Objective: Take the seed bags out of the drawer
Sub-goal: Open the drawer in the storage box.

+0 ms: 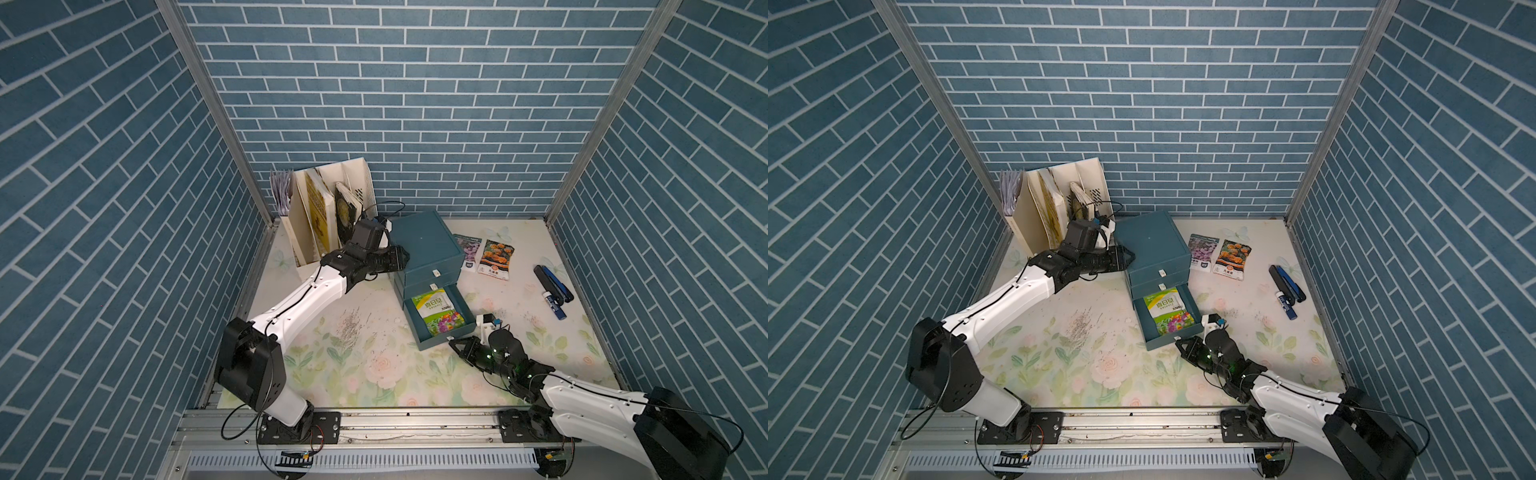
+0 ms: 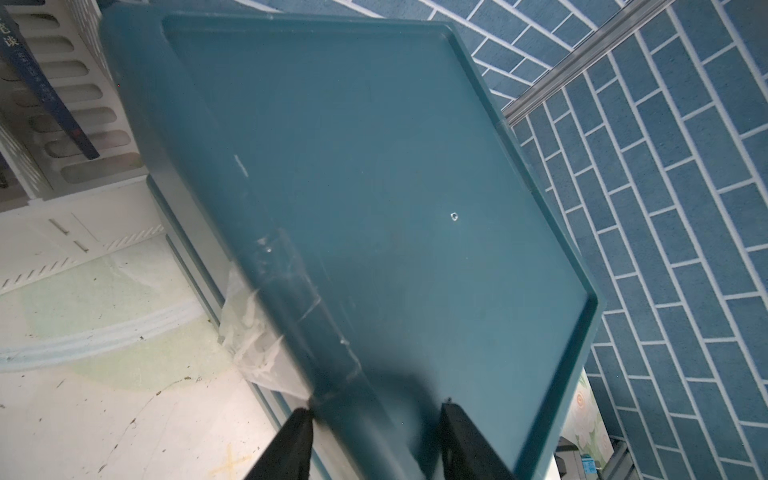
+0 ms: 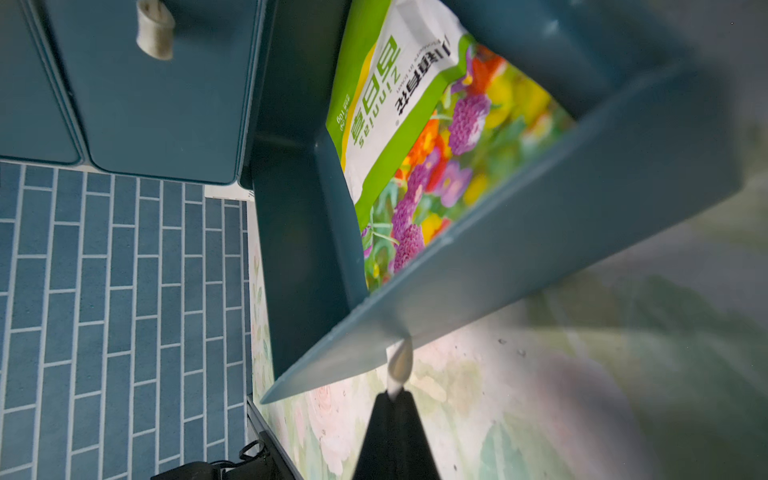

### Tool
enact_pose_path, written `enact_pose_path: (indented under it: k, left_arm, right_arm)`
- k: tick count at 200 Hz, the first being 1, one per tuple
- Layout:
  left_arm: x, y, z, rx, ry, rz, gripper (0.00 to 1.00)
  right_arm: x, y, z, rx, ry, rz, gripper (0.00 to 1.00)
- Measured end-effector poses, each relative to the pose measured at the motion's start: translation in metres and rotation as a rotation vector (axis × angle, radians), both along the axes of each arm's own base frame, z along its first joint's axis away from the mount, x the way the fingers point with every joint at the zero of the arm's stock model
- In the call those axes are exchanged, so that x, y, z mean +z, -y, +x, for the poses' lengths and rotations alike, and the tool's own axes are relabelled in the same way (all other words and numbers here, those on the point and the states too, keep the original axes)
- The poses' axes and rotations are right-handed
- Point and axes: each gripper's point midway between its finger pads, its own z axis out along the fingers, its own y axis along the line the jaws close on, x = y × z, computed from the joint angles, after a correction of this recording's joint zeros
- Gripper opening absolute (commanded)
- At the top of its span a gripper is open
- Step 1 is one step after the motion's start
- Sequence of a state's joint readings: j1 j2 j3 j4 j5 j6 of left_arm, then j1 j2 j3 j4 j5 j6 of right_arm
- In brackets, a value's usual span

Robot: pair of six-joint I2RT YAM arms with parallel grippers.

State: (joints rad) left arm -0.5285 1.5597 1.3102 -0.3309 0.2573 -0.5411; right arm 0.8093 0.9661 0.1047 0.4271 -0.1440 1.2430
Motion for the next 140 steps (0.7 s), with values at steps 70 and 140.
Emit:
enact_pose_path:
  k: [70, 140]
  left_arm:
    - [0.000, 0.000, 0.000, -0.004, 0.001, 0.001, 0.53]
    - [0.000, 0.001, -0.001, -0.009, 0.002, 0.001, 0.53]
  right_arm:
    - [-0.006, 0.002, -0.011, 0.024, -0.027, -0.026, 0.06]
    - [0.022, 0.003, -0.009, 0.025, -0.005, -0.038, 0.54]
